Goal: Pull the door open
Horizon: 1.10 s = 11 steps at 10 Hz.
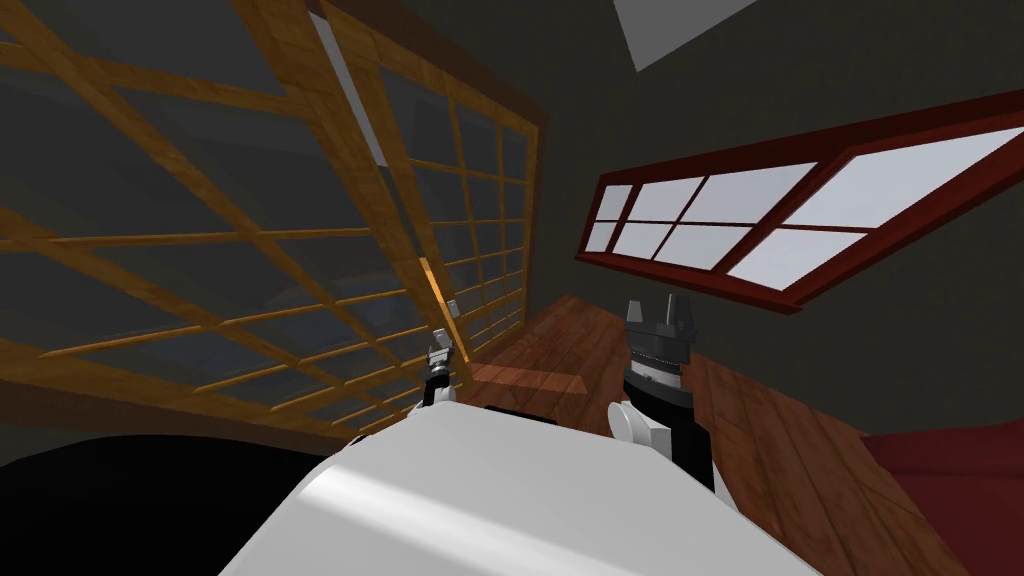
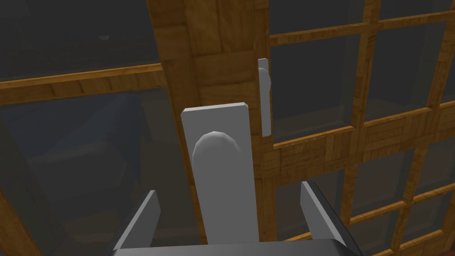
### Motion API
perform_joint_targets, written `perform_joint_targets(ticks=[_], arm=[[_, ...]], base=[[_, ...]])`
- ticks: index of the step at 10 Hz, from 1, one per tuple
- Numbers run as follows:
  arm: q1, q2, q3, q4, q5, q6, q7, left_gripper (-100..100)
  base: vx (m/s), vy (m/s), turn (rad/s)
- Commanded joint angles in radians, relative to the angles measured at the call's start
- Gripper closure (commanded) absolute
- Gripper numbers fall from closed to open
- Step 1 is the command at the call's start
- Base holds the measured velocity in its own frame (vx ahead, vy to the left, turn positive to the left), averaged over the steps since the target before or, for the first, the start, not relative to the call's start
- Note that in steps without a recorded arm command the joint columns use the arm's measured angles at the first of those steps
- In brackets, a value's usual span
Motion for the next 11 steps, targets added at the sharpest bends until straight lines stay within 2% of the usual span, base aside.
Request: perform_joint_targets(ticks=[1,2,4,5,6,11], arm=[[0.023,0.029,-0.002,-0.008,0.001,0.004,0.035,-100],[0.029,0.039,-0.003,-0.006,0.001,0.003,0.047,-100],[0.046,0.074,-0.006,0.001,0.001,0.000,0.088,-100],[0.038,0.063,-0.005,0.003,0.001,0.001,0.074,-100],[0.038,0.063,-0.005,0.003,0.001,0.001,0.074,100],[0.038,0.063,-0.005,0.003,0.001,0.001,0.074,100]], base=[[0.131,0.010,-0.047],[0.126,0.006,-0.027],[0.148,-0.001,-0.032],[0.078,0.010,-0.007],[-0.015,-0.001,0.014],[-0.013,0.000,-0.003]])
